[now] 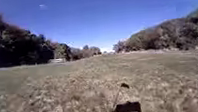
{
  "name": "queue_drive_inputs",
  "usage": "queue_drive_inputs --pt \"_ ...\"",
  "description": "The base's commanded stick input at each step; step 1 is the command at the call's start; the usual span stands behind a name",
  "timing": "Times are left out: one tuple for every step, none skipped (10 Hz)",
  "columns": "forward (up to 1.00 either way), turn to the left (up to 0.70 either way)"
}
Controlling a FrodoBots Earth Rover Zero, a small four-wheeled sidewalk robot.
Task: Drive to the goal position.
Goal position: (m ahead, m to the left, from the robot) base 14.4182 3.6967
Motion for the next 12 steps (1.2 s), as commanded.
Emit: queue_drive_inputs --pt "1.00 0.00" --pt "1.00 0.00" --pt "1.00 0.00" --pt "1.00 0.00" --pt "1.00 0.00" --pt "1.00 0.00" --pt "1.00 0.01" --pt "1.00 0.04" --pt "1.00 0.06" --pt "1.00 0.09" --pt "1.00 0.02" --pt "1.00 0.00"
